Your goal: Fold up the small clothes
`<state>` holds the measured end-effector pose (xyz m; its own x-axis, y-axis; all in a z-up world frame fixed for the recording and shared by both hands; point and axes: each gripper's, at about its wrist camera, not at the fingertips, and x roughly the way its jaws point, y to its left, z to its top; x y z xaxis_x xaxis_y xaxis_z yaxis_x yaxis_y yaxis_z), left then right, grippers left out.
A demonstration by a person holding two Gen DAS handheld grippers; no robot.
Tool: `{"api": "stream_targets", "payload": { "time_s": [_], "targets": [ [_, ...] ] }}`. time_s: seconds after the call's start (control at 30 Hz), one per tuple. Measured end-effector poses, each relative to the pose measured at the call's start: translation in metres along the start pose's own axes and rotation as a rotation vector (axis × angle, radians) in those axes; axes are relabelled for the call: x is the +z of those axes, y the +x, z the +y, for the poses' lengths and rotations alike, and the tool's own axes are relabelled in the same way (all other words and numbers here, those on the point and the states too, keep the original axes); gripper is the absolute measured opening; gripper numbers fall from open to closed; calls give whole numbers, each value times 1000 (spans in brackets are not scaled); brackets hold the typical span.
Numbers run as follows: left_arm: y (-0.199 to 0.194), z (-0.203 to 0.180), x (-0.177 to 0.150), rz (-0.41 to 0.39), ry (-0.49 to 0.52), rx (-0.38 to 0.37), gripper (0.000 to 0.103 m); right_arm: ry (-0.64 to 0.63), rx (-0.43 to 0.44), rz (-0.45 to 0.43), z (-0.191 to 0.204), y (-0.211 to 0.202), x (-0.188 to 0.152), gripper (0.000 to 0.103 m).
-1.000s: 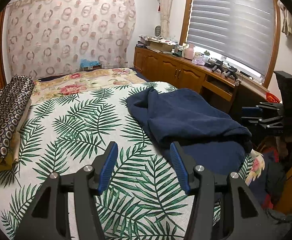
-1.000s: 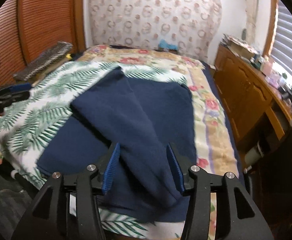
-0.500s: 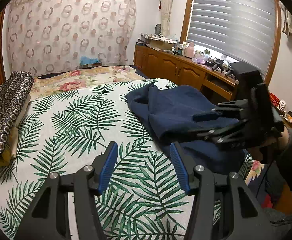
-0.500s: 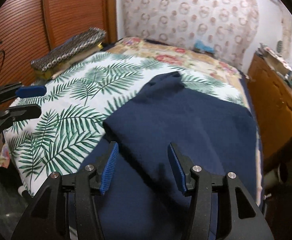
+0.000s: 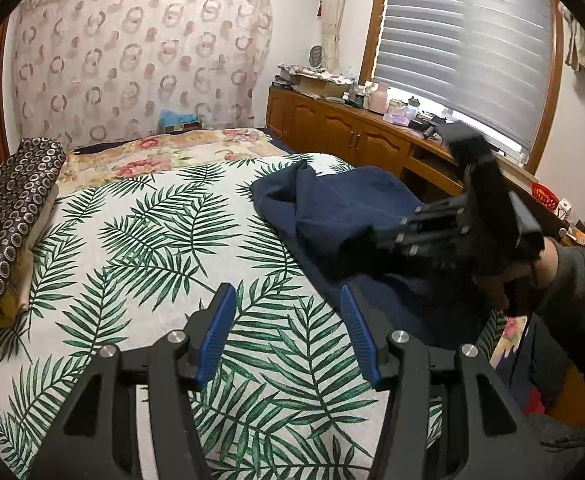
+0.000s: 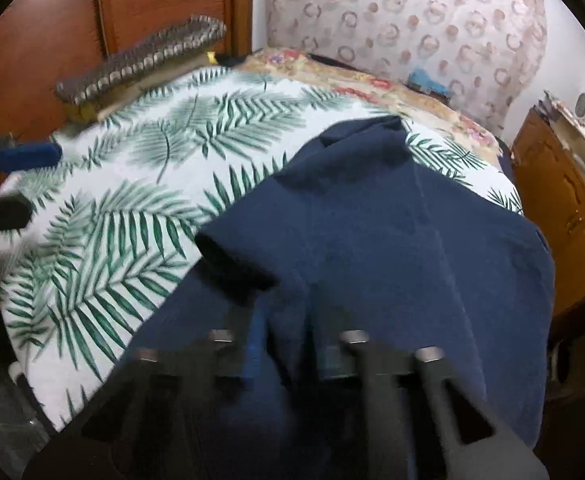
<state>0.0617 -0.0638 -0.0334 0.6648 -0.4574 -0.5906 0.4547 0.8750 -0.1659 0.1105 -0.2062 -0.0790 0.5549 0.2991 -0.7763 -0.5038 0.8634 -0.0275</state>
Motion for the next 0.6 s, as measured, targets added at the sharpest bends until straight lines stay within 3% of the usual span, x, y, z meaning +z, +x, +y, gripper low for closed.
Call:
{"api": "stream_targets", "payload": {
  "time_s": [0.27, 0.5, 0.6],
  "targets": [
    [0, -2, -2, 4, 1, -2, 53, 103, -90, -155, -58, -54, 30, 6],
    [4, -3, -2, 15, -1, -6, 53, 272, -221, -172, -135, -60, 61, 6],
    [5, -4, -3, 19, 2, -6, 53, 313, -347, -145, -156, -51, 67, 6]
  ]
}}
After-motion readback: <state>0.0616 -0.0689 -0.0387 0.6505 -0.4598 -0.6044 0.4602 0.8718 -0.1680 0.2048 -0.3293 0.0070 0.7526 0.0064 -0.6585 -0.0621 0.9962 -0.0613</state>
